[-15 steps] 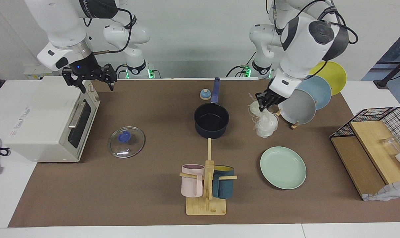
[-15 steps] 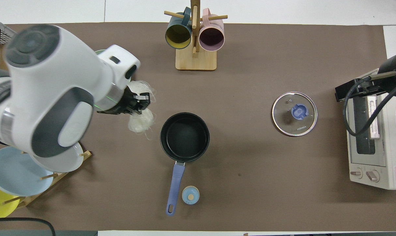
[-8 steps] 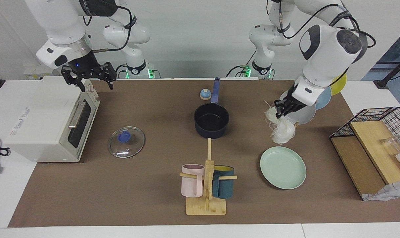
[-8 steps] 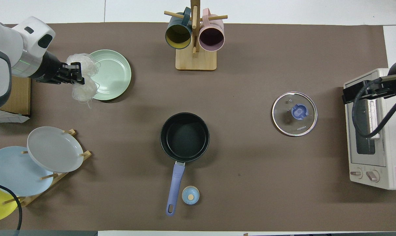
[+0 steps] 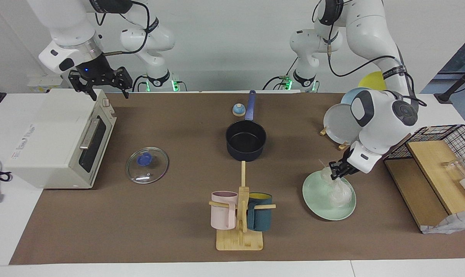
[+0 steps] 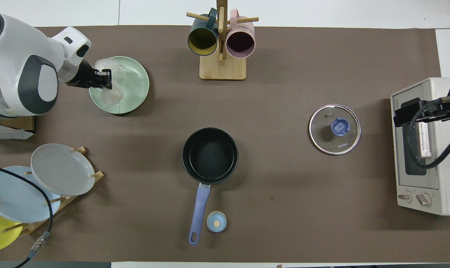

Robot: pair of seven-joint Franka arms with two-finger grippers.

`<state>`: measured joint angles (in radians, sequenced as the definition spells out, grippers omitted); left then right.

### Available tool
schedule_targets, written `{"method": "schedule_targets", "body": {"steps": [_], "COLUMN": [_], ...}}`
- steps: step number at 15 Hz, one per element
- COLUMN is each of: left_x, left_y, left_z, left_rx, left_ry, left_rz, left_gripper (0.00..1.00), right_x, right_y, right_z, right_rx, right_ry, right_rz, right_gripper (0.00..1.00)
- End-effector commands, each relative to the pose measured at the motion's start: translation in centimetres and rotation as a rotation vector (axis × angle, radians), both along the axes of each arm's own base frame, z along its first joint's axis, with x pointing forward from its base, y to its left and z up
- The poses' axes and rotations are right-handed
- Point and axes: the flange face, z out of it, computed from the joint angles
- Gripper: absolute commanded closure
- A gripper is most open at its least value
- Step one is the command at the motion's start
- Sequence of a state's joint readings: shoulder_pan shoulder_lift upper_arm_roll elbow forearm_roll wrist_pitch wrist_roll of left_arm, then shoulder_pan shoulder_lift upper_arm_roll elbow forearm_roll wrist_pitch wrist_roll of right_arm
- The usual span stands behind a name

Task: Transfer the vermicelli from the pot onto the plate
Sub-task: 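Lower the vermicelli onto the green plate and open the left gripper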

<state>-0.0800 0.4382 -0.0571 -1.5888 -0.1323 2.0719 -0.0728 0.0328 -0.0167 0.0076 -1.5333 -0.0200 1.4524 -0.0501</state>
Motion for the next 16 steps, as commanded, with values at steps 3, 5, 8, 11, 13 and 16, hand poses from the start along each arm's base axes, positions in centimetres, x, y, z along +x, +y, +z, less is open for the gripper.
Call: {"method": "schedule_targets", "body": {"steps": [3,5,8,11,13,16], "left_x": [-0.2,-0.4,-0.6,-1.5,-2.5,-3.8], "left_y": [-0.7,-0.3,-0.7,0.3,1.1,2.4], "left_z": [-3.8,-4.3,-3.6,1.0,4.4,9.4], "left_rx": [0.021,0.024,0.022,0.020,0.022,0.027], "left_ry": [-0.058,-0.069,-0.056,-0.050,-0.039,-0.027], "left_rz": [-0.060,-0.078,-0.081,-0.073,-0.032,0.001], "left_gripper": [1.00,1.00,0.00,0.00,0.00,0.00], "right_x": [-0.8,-0.7,-0.4,-0.4,-0.4,-0.4], "right_y": [-0.4,-0.4,0.0,-0.5,-0.4,0.0], "right_z": [-0.8,-0.8,-1.0,-0.9,-0.9,-0.8], "right_rx": [0.010,0.015,0.018,0.016,0.018,0.018], "right_ry": [-0.004,-0.010,-0.013,-0.013,-0.016,-0.018], "right_rz": [-0.024,-0.025,-0.017,-0.025,-0.026,-0.026], "right_gripper": [0.00,0.00,0.00,0.00,0.00,0.00]}}
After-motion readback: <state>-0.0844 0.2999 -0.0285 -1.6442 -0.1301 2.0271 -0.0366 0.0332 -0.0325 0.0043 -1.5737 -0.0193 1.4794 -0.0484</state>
